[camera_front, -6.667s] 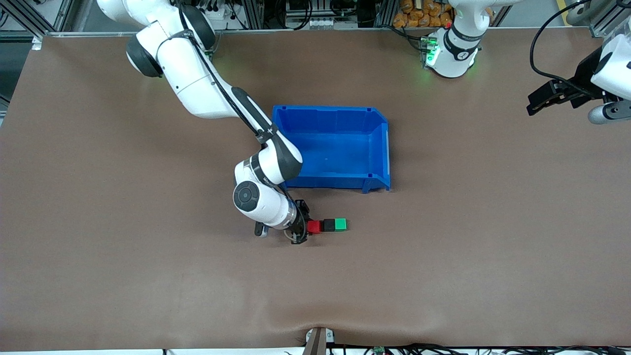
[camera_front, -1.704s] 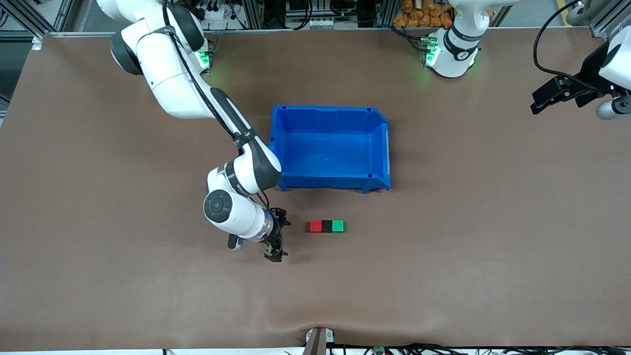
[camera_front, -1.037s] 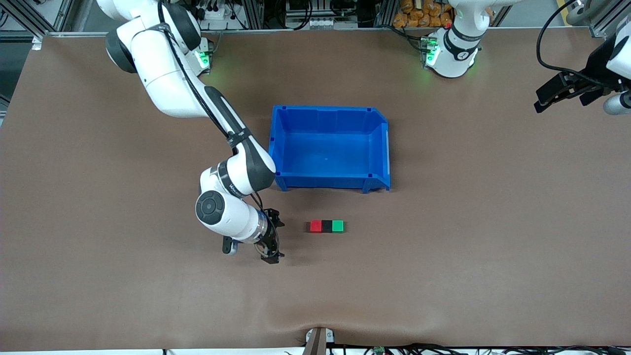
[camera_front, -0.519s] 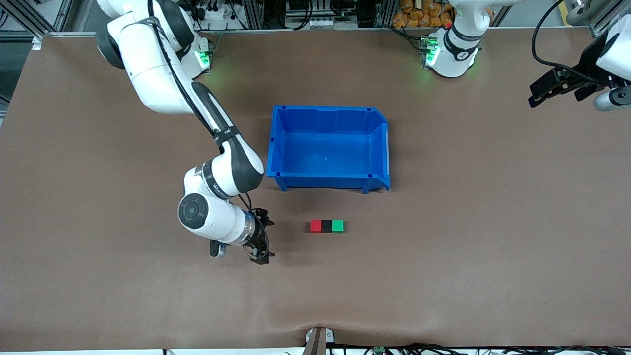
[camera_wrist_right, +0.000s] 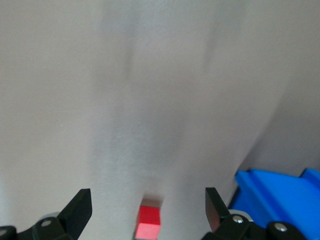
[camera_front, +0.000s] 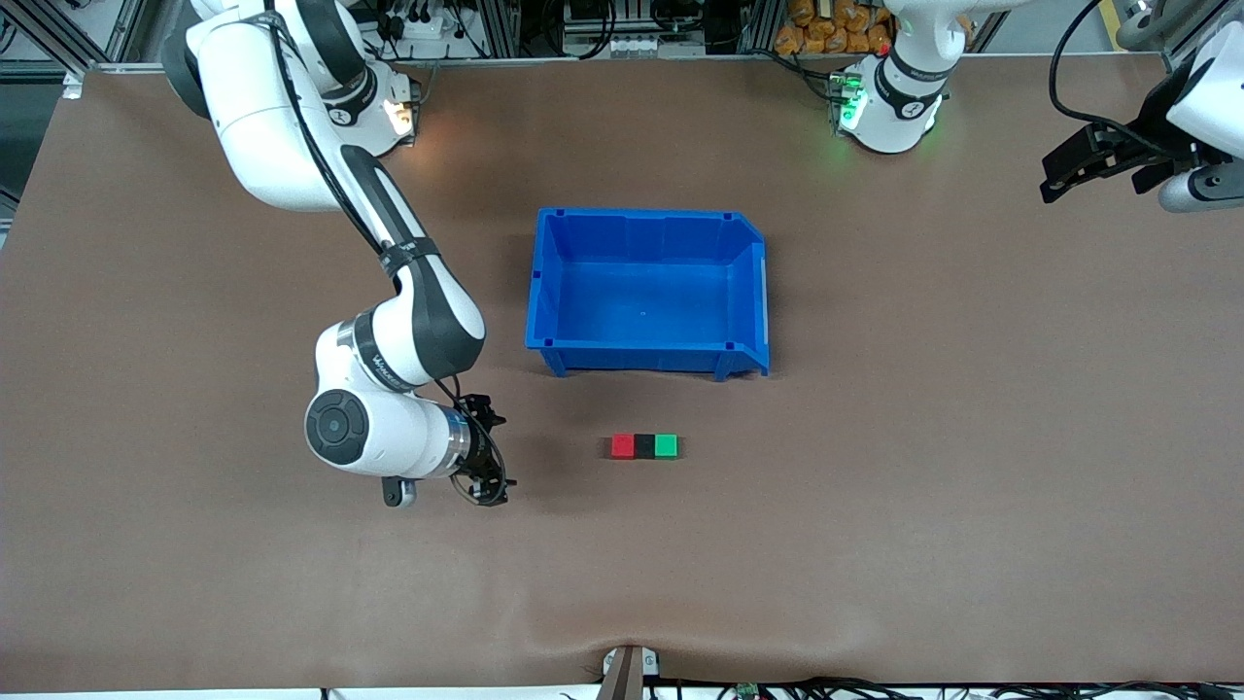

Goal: Attach green and red cubes to black cube

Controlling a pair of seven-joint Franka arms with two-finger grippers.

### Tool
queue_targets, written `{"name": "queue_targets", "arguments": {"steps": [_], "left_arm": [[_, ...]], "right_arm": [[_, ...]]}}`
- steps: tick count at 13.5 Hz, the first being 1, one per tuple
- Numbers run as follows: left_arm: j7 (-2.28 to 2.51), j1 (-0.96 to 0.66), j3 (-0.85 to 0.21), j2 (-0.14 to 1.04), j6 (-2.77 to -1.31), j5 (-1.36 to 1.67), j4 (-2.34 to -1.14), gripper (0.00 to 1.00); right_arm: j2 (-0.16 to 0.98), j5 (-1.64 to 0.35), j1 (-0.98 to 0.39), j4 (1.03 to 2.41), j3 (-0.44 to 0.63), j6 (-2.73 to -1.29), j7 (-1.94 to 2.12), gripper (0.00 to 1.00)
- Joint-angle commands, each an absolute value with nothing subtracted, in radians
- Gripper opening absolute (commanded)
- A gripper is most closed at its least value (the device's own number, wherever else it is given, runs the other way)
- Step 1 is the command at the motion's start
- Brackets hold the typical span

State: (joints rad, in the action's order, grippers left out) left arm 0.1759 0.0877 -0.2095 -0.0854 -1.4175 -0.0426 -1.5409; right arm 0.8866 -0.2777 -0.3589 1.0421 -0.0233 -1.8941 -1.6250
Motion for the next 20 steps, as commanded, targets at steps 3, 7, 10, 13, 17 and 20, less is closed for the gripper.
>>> {"name": "queue_targets", "arguments": {"steps": [3, 7, 10, 13, 17, 20], "left_arm": [[0.138, 0.095, -0.209, -0.106, -1.408, -0.029, -1.548, 1.0], [0.137, 0.095, -0.209, -0.103, -1.41, -0.031, -1.543, 1.0], [0.138, 0.095, -0.209, -0.103, -1.414, -0.031, -1.542, 1.0], [0.138, 0.095, -0.209, -0.101, -1.42, -0.028, -1.542, 1.0], [0.137, 0.095, -0.209, -0.092, -1.422, 0.003, -1.534, 1.0], [0.135, 0.097, -0.207, -0.098, -1.416, 0.003, -1.534, 1.0]], "right_arm": [[0.822, -0.262, -0.328, 1.063, -0.032, -1.839, -1.539, 1.0], [0.813, -0.262, -0.302, 1.063, -0.031, -1.76, -1.477, 1.0], [0.787, -0.265, -0.279, 1.063, -0.037, -1.727, -1.431, 1.0], [0.764, -0.275, -0.246, 1.063, -0.041, -1.663, -1.361, 1.0], [0.742, -0.29, -0.215, 1.063, -0.043, -1.618, -1.327, 1.0], [0.729, -0.299, -0.192, 1.063, -0.044, -1.57, -1.301, 1.0]]}}
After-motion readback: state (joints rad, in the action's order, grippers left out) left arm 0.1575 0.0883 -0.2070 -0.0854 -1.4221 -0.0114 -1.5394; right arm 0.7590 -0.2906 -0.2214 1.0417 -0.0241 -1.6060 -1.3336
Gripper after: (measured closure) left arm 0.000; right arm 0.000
